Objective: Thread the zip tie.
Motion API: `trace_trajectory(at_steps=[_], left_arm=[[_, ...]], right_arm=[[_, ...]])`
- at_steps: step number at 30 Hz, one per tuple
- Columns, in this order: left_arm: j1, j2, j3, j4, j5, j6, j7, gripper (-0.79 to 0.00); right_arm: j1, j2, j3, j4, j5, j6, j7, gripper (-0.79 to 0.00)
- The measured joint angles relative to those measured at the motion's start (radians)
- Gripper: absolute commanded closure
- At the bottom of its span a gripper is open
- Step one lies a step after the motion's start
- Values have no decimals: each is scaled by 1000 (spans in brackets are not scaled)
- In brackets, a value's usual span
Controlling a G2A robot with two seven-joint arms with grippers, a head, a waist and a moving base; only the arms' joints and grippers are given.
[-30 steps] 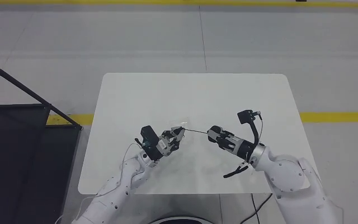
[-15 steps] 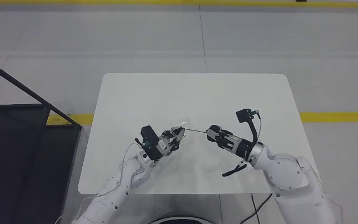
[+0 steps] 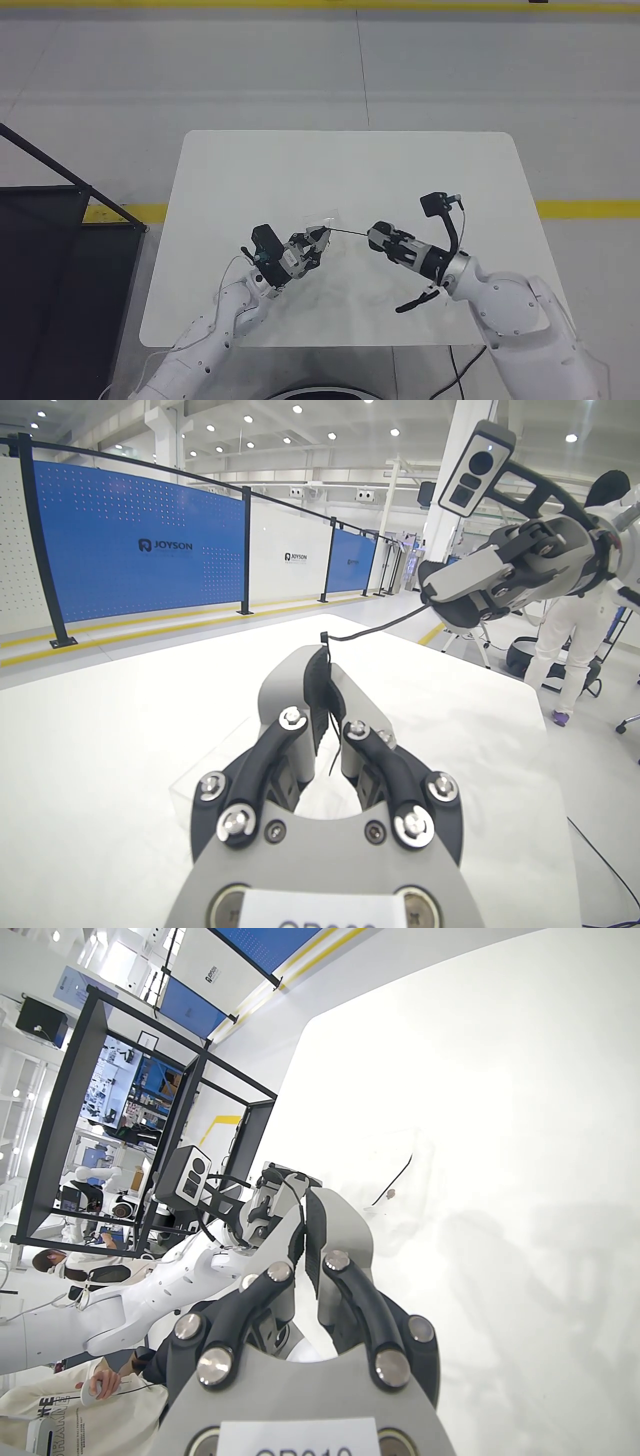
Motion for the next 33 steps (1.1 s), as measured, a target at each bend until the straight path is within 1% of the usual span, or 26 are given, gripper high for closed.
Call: trace_trajectory(at_steps=[8, 19, 33], left_arm=[[0, 0, 0, 0, 0, 0, 0, 0], [0, 0, 0, 0, 0, 0, 0, 0], [0, 0, 0, 0, 0, 0, 0, 0]], right_arm=[[10, 0, -6, 6, 6, 13, 7, 0], [-3, 3, 5, -2, 10, 17, 5, 0], [15, 3, -9, 6, 13, 34, 12, 0]])
